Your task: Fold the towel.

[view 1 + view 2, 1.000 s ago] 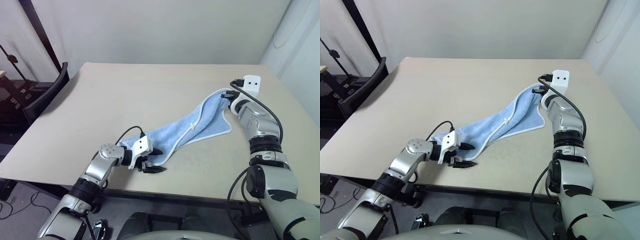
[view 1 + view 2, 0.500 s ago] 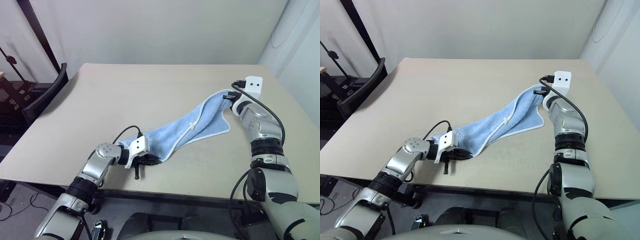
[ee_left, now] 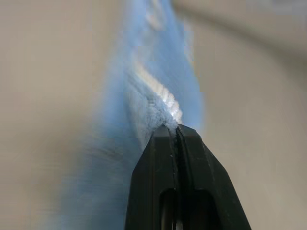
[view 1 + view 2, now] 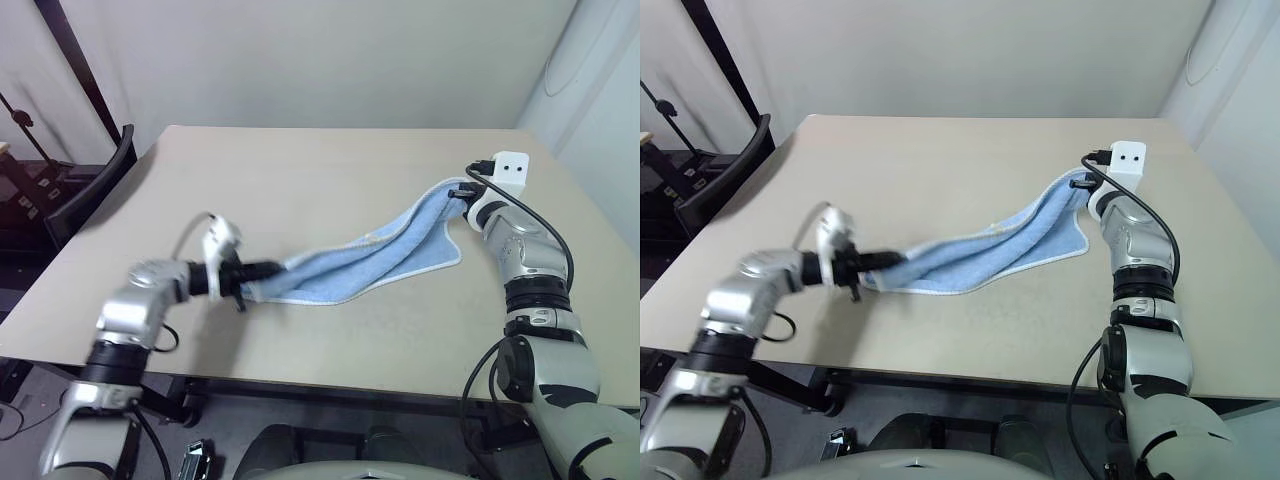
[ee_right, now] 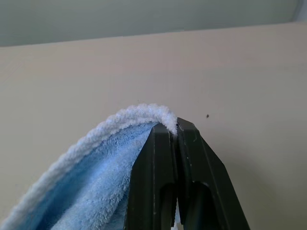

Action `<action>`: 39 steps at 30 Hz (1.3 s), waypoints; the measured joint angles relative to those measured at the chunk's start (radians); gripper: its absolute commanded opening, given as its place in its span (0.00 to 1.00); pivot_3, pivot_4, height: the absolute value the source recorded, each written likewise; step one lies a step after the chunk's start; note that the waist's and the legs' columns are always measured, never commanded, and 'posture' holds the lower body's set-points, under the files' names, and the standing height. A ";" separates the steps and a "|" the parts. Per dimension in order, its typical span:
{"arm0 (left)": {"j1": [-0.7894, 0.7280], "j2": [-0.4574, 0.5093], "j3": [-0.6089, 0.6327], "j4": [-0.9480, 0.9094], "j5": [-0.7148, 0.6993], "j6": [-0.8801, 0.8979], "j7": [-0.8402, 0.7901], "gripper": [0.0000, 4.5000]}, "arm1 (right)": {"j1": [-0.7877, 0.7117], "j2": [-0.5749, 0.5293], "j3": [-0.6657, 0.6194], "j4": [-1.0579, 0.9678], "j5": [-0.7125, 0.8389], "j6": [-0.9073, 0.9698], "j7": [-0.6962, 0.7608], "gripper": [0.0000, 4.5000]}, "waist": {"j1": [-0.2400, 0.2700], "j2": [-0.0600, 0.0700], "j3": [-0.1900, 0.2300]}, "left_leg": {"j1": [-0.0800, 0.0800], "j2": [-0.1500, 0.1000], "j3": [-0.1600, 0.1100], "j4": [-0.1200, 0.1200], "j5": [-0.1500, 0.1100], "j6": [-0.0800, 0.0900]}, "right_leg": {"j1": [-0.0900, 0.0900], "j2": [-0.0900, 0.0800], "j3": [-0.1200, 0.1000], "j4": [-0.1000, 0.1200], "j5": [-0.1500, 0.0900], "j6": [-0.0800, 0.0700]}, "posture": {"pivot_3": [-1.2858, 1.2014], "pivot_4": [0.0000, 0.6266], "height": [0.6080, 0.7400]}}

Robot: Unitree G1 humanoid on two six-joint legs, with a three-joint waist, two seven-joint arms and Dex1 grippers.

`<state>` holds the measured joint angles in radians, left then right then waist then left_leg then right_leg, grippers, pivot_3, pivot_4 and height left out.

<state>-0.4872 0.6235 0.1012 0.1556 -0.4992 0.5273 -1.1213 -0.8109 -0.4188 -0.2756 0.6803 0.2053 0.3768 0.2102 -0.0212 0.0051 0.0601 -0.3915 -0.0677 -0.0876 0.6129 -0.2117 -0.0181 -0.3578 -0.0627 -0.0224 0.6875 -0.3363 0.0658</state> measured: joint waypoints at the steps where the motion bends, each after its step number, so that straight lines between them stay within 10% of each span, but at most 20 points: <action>1: -0.033 0.021 0.047 0.015 -0.024 0.013 0.010 0.01 | -0.005 -0.005 0.000 0.010 -0.003 -0.006 0.005 0.00 | 0.000 0.000 0.000 | 0.000 0.000 0.000 0.000 0.000 0.000 | 0.000 0.000 0.000 0.000 0.000 0.000 | 0.52 0.00 1.00; 14: -0.642 0.019 0.171 0.982 0.098 -0.311 0.342 0.01 | -0.340 0.016 0.054 0.409 -0.041 -0.292 0.070 0.00 | -0.001 -0.006 0.004 | -0.002 -0.003 0.003 -0.001 0.000 0.000 | -0.003 -0.001 0.005 -0.001 0.004 0.005 | 0.52 0.00 1.00; 21: -0.707 0.020 0.140 1.120 0.214 -0.463 0.312 0.01 | -0.435 -0.030 0.051 0.503 -0.042 -0.371 0.170 0.00 | -0.010 -0.007 0.003 | -0.015 -0.004 0.005 0.000 0.003 -0.005 | -0.017 -0.001 0.009 -0.001 0.005 0.007 | 0.52 0.00 1.00; 31: -0.406 0.068 0.059 0.930 0.277 -0.446 -0.123 0.01 | -0.056 -0.061 -0.005 0.163 0.084 -0.193 0.345 0.00 | -0.049 -0.007 0.003 | -0.016 -0.003 0.005 0.002 0.000 0.000 | -0.018 -0.001 0.010 0.003 0.005 0.007 | 0.52 0.00 1.00; 39: 0.141 0.138 0.071 0.184 0.128 -0.141 -0.209 0.01 | 0.512 -0.195 -0.077 -0.524 0.341 0.239 0.497 0.00 | -0.041 -0.006 0.002 | -0.016 -0.002 0.004 0.004 0.000 0.003 | -0.018 -0.001 0.014 0.003 0.006 0.006 | 0.52 0.00 1.00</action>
<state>-0.3458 0.7614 0.1724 0.3395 -0.3708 0.3861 -1.3302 -0.2990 -0.6138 -0.3525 0.1562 0.5461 0.6160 0.7068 -0.0618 -0.0007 0.0623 -0.4071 -0.0700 -0.0834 0.6167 -0.2113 -0.0156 -0.3759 -0.0634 -0.0084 0.6903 -0.3303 0.0718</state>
